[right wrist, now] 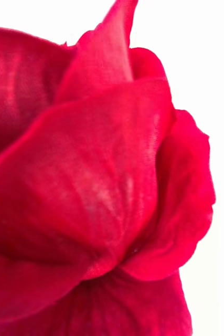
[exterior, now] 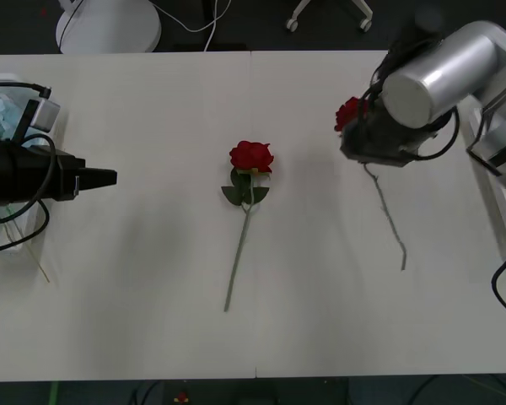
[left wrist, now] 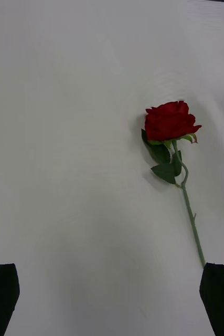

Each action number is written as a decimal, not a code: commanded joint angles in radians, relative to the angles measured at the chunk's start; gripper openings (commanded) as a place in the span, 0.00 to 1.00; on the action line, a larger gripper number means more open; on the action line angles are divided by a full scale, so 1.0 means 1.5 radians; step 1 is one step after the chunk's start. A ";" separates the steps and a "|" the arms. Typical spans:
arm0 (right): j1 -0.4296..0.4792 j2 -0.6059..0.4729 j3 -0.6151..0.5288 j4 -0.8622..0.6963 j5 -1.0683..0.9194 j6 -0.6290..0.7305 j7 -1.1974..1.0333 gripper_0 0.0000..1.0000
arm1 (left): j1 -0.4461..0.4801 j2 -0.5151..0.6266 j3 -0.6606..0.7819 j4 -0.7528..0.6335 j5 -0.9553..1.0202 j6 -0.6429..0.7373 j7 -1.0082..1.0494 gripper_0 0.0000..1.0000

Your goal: Put the red flowers into the right box and the blue flowers into the left box

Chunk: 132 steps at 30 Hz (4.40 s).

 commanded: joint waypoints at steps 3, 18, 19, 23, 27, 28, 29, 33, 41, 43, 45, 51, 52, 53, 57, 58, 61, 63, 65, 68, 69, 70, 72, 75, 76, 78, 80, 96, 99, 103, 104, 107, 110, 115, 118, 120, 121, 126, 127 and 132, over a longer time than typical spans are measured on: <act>-0.031 -0.096 -0.149 0.054 0.012 0.024 0.176 0.00 | 0.038 -0.014 -0.141 -0.016 0.010 -0.169 -0.043 1.00; -0.034 -0.215 -0.307 0.328 0.197 -0.131 0.634 0.00 | -0.015 -0.071 -0.402 -0.029 -0.283 -0.359 0.353 1.00; -0.034 -0.215 -0.306 0.335 0.208 -0.141 0.637 0.00 | -0.021 -0.076 -0.406 -0.029 -0.298 -0.349 0.373 1.00; -0.033 -0.211 -0.305 0.401 0.260 -0.215 0.638 0.00 | -0.079 -0.122 -0.409 -0.032 -0.408 -0.234 0.498 1.00; -0.025 -0.205 -0.305 0.457 0.276 -0.296 0.635 0.00 | -0.127 -0.170 -0.406 -0.031 -0.486 -0.145 0.580 1.00; -0.025 -0.202 -0.305 0.473 0.279 -0.313 0.633 0.00 | -0.138 -0.182 -0.406 -0.029 -0.501 -0.125 0.595 1.00; -0.026 -0.198 -0.304 0.491 0.288 -0.336 0.632 0.00 | -0.150 -0.196 -0.406 -0.028 -0.519 -0.104 0.612 1.00; -0.026 -0.178 -0.305 0.547 0.313 -0.397 0.623 0.00 | -0.180 -0.233 -0.421 -0.025 -0.573 -0.047 0.657 1.00; -0.017 -0.150 -0.305 0.593 0.320 -0.462 0.596 0.00 | -0.249 -0.279 -0.515 0.058 -0.693 -0.033 0.765 1.00; -0.014 -0.146 -0.305 0.592 0.318 -0.464 0.591 0.00 | -0.263 -0.287 -0.524 0.087 -0.707 -0.040 0.773 1.00; -0.008 -0.142 -0.305 0.593 0.314 -0.473 0.585 0.00 | -0.277 -0.301 -0.525 0.118 -0.724 -0.043 0.773 1.00; 0.003 -0.130 -0.305 0.592 0.307 -0.507 0.572 0.00 | -0.304 -0.321 -0.525 0.181 -0.753 -0.057 0.776 1.00; 0.003 -0.128 -0.304 0.592 0.305 -0.507 0.570 0.00 | -0.308 -0.322 -0.525 0.192 -0.757 -0.061 0.779 1.00; 0.003 -0.127 -0.305 0.592 0.305 -0.506 0.567 0.02 | -0.311 -0.324 -0.525 0.202 -0.760 -0.065 0.779 1.00; 0.006 -0.126 -0.305 0.592 0.299 -0.506 0.561 0.26 | -0.323 -0.332 -0.525 0.253 -0.770 -0.094 0.781 1.00; 0.009 -0.126 -0.305 0.593 0.297 -0.506 0.558 0.32 | -0.325 -0.334 -0.526 0.267 -0.774 -0.107 0.782 1.00; 0.014 -0.126 -0.305 0.593 0.293 -0.507 0.551 0.44 | -0.334 -0.338 -0.525 0.302 -0.777 -0.135 0.782 1.00; 0.014 -0.126 -0.305 0.593 0.290 -0.507 0.548 0.52 | -0.337 -0.338 -0.525 0.314 -0.775 -0.141 0.781 1.00; 0.015 -0.127 -0.305 0.593 0.285 -0.507 0.544 0.59 | -0.338 -0.338 -0.526 0.317 -0.775 -0.142 0.780 1.00; 0.015 -0.131 -0.305 0.592 0.259 -0.502 0.541 0.71 | -0.338 -0.338 -0.525 0.317 -0.777 -0.141 0.776 0.78; 0.015 -0.136 -0.305 0.593 0.238 -0.491 0.540 0.74 | -0.338 -0.338 -0.526 0.317 -0.778 -0.141 0.773 0.50; 0.015 -0.142 -0.305 0.592 0.214 -0.482 0.542 0.76 | -0.338 -0.338 -0.526 0.318 -0.781 -0.140 0.771 0.17; 0.013 -0.153 -0.305 0.585 0.173 -0.463 0.548 0.80 | -0.338 -0.338 -0.525 0.322 -0.782 -0.138 0.767 0.00; 0.013 -0.174 -0.305 0.545 0.103 -0.397 0.554 0.84 | -0.338 -0.338 -0.525 0.323 -0.788 -0.137 0.764 0.00; 0.014 -0.187 -0.305 0.525 0.075 -0.364 0.556 0.86 | -0.337 -0.338 -0.525 0.323 -0.788 -0.138 0.765 0.00; 0.013 -0.204 -0.305 0.491 0.035 -0.317 0.561 0.87 | -0.338 -0.334 -0.525 0.323 -0.789 -0.138 0.766 0.00; 0.013 -0.220 -0.305 0.453 -0.008 -0.271 0.566 0.88 | -0.338 -0.330 -0.524 0.322 -0.789 -0.139 0.767 0.00; 0.070 -0.267 -0.305 0.301 -0.426 -0.092 0.865 0.93 | -0.338 -0.214 -0.362 0.104 -0.659 -0.028 0.752 0.00; 0.120 -0.271 -0.305 0.235 -0.485 -0.093 0.909 0.93 | -0.338 -0.203 -0.313 0.064 -0.599 -0.005 0.724 0.00; 0.178 -0.280 -0.312 0.161 -0.547 -0.092 0.930 0.93 | -0.337 -0.203 -0.270 0.057 -0.498 -0.021 0.662 0.00; 0.191 -0.282 -0.316 0.140 -0.565 -0.092 0.931 0.93 | -0.338 -0.203 -0.266 0.057 -0.478 -0.027 0.642 0.00; 0.218 -0.287 -0.325 0.091 -0.606 -0.088 0.941 0.93 | -0.334 -0.206 -0.266 0.057 -0.433 -0.066 0.611 0.00; 0.240 -0.292 -0.330 0.048 -0.657 -0.077 0.946 0.93 | -0.320 -0.226 -0.268 0.058 -0.376 -0.151 0.609 0.00; 0.286 -0.299 -0.350 -0.026 -0.696 -0.077 0.943 0.93 | -0.283 -0.260 -0.292 0.041 -0.342 -0.298 0.595 0.00; 0.302 -0.299 -0.355 -0.039 -0.715 -0.079 0.940 0.93 | -0.272 -0.273 -0.303 0.037 -0.317 -0.346 0.597 0.00; 0.309 -0.299 -0.355 -0.039 -0.725 -0.080 0.940 0.93 | -0.266 -0.279 -0.309 0.035 -0.299 -0.366 0.599 0.00; 0.312 -0.296 -0.355 -0.039 -0.728 -0.082 0.940 0.93 | -0.263 -0.282 -0.313 0.035 -0.284 -0.378 0.599 0.00; 0.324 -0.265 -0.348 -0.040 -0.719 -0.093 0.938 0.93 | -0.244 -0.300 -0.334 0.034 -0.227 -0.449 0.601 0.00; 0.327 -0.255 -0.346 -0.039 -0.713 -0.099 0.937 0.93 | -0.240 -0.304 -0.338 0.034 -0.214 -0.461 0.599 0.00; 0.336 -0.208 -0.336 -0.039 -0.693 -0.117 0.936 0.93 | -0.225 -0.326 -0.343 0.029 -0.178 -0.481 0.594 0.00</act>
